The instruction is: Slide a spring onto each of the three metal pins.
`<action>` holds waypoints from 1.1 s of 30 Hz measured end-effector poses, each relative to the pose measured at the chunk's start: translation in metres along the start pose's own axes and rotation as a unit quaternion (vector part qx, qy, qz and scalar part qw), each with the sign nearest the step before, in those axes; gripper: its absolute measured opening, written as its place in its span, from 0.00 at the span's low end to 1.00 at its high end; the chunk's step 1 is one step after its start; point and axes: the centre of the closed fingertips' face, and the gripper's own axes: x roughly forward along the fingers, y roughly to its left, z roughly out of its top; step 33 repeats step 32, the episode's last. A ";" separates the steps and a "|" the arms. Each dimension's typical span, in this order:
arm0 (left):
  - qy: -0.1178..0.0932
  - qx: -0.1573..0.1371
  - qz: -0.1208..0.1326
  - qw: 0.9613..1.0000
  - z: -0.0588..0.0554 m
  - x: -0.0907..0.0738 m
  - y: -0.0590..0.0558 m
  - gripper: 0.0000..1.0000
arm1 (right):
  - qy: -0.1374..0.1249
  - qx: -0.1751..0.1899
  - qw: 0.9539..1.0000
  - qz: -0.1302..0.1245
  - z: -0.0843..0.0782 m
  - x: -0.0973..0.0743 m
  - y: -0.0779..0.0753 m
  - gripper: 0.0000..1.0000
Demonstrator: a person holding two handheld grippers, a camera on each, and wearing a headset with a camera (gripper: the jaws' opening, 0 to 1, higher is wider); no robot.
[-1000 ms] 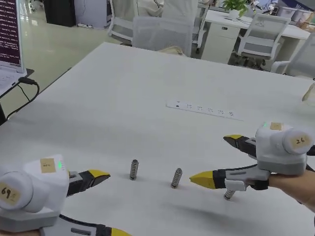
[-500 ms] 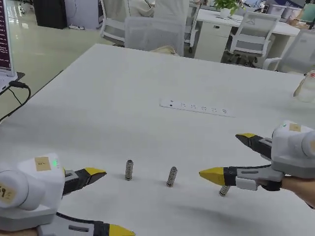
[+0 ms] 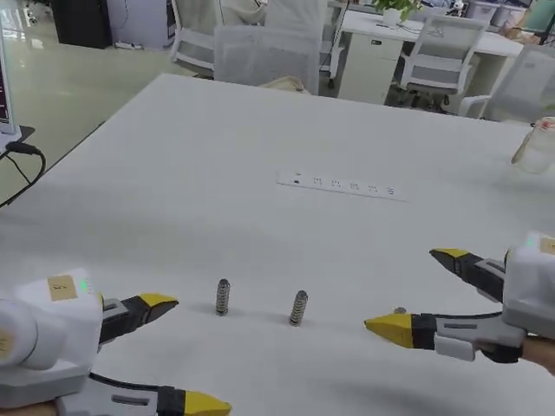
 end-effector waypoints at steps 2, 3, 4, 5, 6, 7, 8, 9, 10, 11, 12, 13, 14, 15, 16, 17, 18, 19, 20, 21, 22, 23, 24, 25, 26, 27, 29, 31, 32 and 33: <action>0.000 0.000 0.000 1.000 0.000 0.000 0.000 0.83 | 0.000 0.002 1.000 -0.001 -0.002 -0.004 0.003 1.00; 0.000 0.000 0.000 1.000 0.000 0.000 -0.001 0.83 | -0.001 0.003 1.000 -0.001 -0.003 -0.005 0.004 1.00; 0.000 0.001 0.000 1.000 0.000 -0.001 -0.001 0.83 | 0.000 0.005 1.000 -0.003 -0.005 -0.007 0.005 1.00; 0.000 0.002 0.000 1.000 0.000 -0.001 -0.001 0.83 | 0.000 0.007 1.000 -0.003 -0.006 -0.008 0.006 1.00; -0.001 0.001 0.000 1.000 0.000 -0.001 -0.001 0.83 | 0.002 0.007 1.000 -0.005 -0.009 -0.010 0.008 1.00; -0.001 0.002 0.000 1.000 0.001 -0.001 -0.002 0.83 | 0.003 0.006 1.000 -0.005 -0.011 -0.011 0.009 1.00; -0.001 0.002 0.000 1.000 0.001 -0.002 -0.002 0.83 | 0.003 0.007 1.000 -0.006 -0.012 -0.012 0.011 1.00; -0.001 0.002 -0.001 1.000 0.001 -0.002 -0.002 0.83 | 0.003 0.008 1.000 -0.006 -0.014 -0.014 0.013 1.00; -0.002 0.003 -0.001 1.000 0.001 -0.003 -0.002 0.83 | 0.004 0.008 1.000 -0.007 -0.017 -0.017 0.015 1.00; -0.002 0.003 -0.001 1.000 0.000 -0.003 -0.002 0.83 | 0.004 0.009 1.000 -0.006 -0.018 -0.018 0.017 1.00; -0.002 0.004 -0.002 1.000 0.000 -0.003 -0.002 0.83 | 0.004 0.009 1.000 -0.006 -0.020 -0.019 0.019 1.00; -0.002 0.005 -0.002 1.000 0.000 -0.004 -0.002 0.83 | 0.005 0.008 1.000 -0.006 -0.021 -0.020 0.021 1.00; -0.002 0.005 -0.002 1.000 0.000 -0.004 -0.002 0.83 | 0.006 0.007 1.000 -0.006 -0.023 -0.022 0.024 1.00; -0.002 0.006 -0.002 1.000 0.000 -0.005 -0.003 0.83 | 0.006 0.007 1.000 -0.006 -0.025 -0.023 0.025 1.00; -0.002 0.005 -0.003 1.000 -0.001 -0.005 -0.003 0.83 | 0.007 0.007 1.000 -0.007 -0.026 -0.024 0.027 1.00; -0.002 0.005 -0.002 1.000 -0.001 -0.006 -0.003 0.83 | 0.006 0.007 1.000 -0.007 -0.027 -0.025 0.029 1.00; -0.001 0.005 -0.002 1.000 -0.002 -0.006 -0.003 0.83 | 0.006 0.008 1.000 -0.007 -0.028 -0.026 0.031 1.00; -0.001 0.004 -0.002 1.000 -0.002 -0.007 -0.004 0.83 | 0.003 0.008 1.000 -0.008 -0.029 -0.027 0.033 1.00; -0.002 0.003 -0.002 1.000 -0.002 -0.007 -0.004 0.83 | 0.002 0.008 1.000 -0.009 -0.030 -0.027 0.034 1.00; -0.002 0.003 -0.003 1.000 -0.003 -0.008 -0.004 0.83 | 0.002 0.008 1.000 -0.009 -0.032 -0.028 0.036 1.00; -0.001 0.003 -0.003 1.000 -0.004 -0.008 -0.004 0.83 | 0.003 0.007 1.000 -0.009 -0.033 -0.028 0.037 1.00; 0.000 0.002 -0.003 1.000 -0.004 -0.008 -0.004 0.83 | 0.004 0.005 1.000 -0.009 -0.034 -0.028 0.038 1.00; 0.000 0.001 -0.003 1.000 -0.005 -0.008 -0.005 0.83 | 0.006 0.002 1.000 -0.010 -0.036 -0.029 0.039 1.00; 0.000 0.001 -0.003 1.000 -0.005 -0.008 -0.005 0.83 | 0.007 0.002 1.000 -0.009 -0.037 -0.029 0.040 1.00; -0.001 0.000 -0.003 1.000 -0.006 -0.008 -0.005 0.83 | 0.006 0.004 1.000 -0.010 -0.038 -0.030 0.041 1.00; -0.002 -0.001 -0.002 1.000 -0.006 -0.008 -0.005 0.83 | 0.005 0.004 1.000 -0.010 -0.038 -0.031 0.041 1.00; -0.002 -0.001 -0.002 1.000 -0.006 -0.008 -0.005 0.83 | 0.004 0.006 1.000 -0.011 -0.039 -0.032 0.043 1.00; -0.004 -0.003 -0.002 1.000 -0.006 -0.007 -0.005 0.83 | 0.002 0.006 1.000 -0.012 -0.040 -0.033 0.045 1.00; -0.004 -0.003 -0.002 1.000 -0.006 -0.007 -0.005 0.83 | 0.002 0.008 1.000 -0.012 -0.040 -0.033 0.046 1.00; -0.004 -0.003 -0.002 1.000 -0.006 -0.007 -0.005 0.83 | 0.002 0.008 1.000 -0.012 -0.040 -0.033 0.046 1.00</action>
